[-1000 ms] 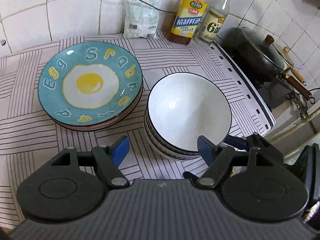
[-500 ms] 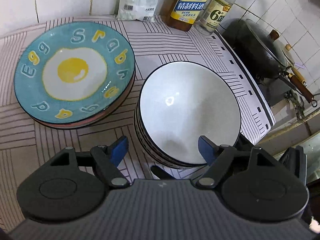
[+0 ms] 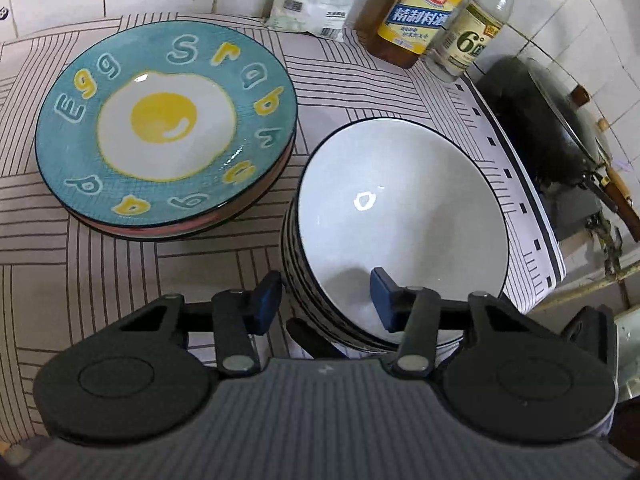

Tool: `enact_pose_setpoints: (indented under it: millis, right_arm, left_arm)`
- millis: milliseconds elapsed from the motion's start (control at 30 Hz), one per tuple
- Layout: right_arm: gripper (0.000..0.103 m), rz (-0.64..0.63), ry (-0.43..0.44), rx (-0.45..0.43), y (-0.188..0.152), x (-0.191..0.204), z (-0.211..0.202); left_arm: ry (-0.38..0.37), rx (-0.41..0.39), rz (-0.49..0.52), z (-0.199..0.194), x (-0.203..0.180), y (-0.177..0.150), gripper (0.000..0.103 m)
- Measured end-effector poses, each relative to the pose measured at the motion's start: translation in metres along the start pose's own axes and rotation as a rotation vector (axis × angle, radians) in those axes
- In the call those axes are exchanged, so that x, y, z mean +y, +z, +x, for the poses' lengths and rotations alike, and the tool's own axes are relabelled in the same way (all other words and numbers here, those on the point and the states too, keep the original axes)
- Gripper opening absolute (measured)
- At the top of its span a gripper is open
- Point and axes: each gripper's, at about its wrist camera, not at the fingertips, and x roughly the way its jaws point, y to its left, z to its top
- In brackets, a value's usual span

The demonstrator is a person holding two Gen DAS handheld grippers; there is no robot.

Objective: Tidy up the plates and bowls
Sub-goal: 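Lift the three-bowl stack with both grippers and carry it over the egg plate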

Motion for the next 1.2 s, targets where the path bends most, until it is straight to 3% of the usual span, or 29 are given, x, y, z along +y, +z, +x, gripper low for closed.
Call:
enact_pose_setpoints:
  millis: [567, 967, 1200]
  right_arm:
    - [0.099, 0.01, -0.042, -0.015, 0.001, 0.014, -0.02]
    - [0.099, -0.017, -0.057, -0.076, 0.027, 0.036, -0.06]
    - [0.099, -0.09, -0.018, -0.126, 0.055, 0.059, -0.064]
  left_arm:
    - [0.001, 0.011, 0.048, -0.021, -0.013, -0.006, 0.045]
    - [-0.035, -0.036, 0.063, -0.086, -0.025, -0.011, 0.045]
    - [0.009, -0.108, 0.076, -0.129, -0.019, -0.007, 0.045]
